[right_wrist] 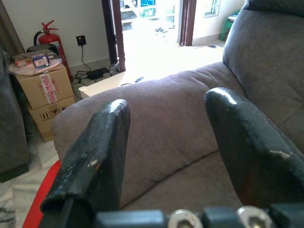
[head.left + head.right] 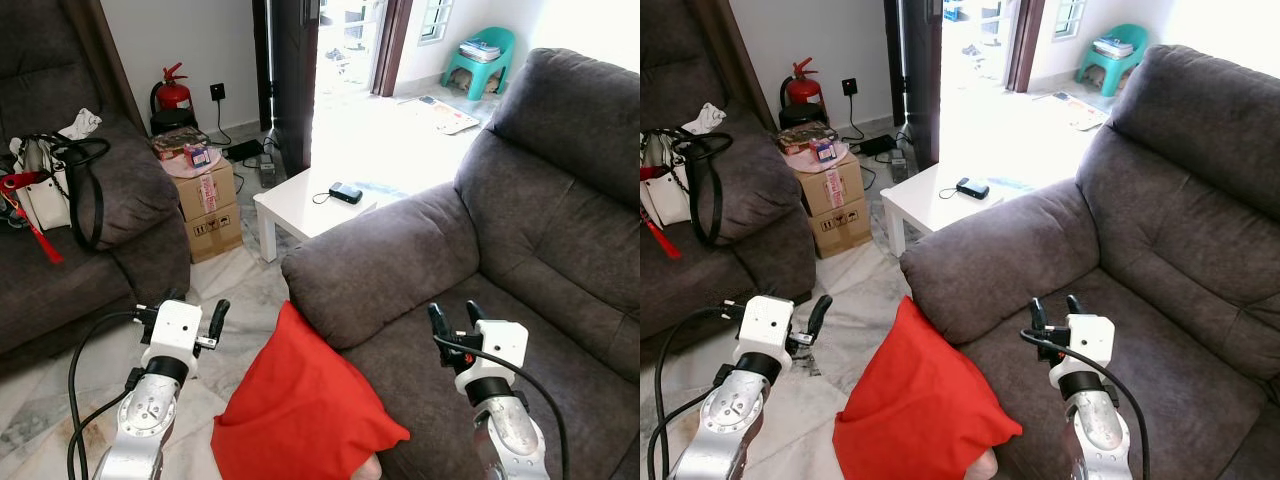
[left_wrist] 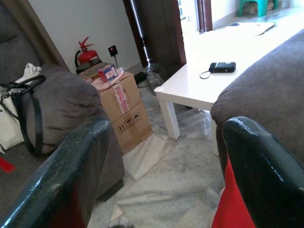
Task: Move the pillow to the sofa from floor
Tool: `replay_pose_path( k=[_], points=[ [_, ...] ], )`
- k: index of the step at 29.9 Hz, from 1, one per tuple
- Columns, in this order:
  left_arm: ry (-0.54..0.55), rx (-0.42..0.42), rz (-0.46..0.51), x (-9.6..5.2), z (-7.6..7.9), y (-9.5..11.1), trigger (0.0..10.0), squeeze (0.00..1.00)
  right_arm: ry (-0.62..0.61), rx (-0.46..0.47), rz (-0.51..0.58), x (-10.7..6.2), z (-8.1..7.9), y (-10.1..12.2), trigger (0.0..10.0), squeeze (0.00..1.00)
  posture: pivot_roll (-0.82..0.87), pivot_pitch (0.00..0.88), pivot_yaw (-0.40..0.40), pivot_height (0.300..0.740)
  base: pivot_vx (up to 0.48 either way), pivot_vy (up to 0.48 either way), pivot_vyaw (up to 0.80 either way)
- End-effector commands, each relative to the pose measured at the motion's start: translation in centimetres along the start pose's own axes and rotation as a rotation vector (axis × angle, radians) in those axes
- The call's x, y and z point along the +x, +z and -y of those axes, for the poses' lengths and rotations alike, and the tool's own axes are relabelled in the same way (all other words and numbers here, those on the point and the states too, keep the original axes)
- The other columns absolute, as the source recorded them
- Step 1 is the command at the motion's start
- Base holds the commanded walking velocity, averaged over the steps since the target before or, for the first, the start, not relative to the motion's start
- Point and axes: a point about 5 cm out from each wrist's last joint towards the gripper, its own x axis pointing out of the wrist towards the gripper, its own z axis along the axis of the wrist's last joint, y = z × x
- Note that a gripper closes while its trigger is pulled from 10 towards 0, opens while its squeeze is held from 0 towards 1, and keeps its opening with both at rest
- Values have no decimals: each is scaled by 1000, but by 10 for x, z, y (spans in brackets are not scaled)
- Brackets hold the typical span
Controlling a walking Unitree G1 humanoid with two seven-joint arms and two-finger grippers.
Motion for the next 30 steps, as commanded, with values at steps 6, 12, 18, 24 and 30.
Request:
replay_pose_path(
  k=[6,12,18,24,30],
  points=[
    [7,-6,14,3,2,2,10000,0,-6,-16,21,6,1,9,10000,0,4,0,-47,740,0,0,0],
    [7,-3,21,4,1,4,10000,0,7,-23,11,7,0,9,10000,0,16,0,-51,740,0,0,0],
    [-2,-3,26,3,2,4,10000,0,15,-52,5,9,-4,9,10000,0,14,0,-52,740,0,0,0],
    [-13,-6,25,1,6,4,10000,0,27,-47,-4,5,-7,7,10000,0,10,0,-50,740,0,0,0],
    [-24,-7,24,1,9,4,10000,0,30,-43,-12,2,-7,5,10000,0,4,0,-46,740,0,0,0]
  ],
)
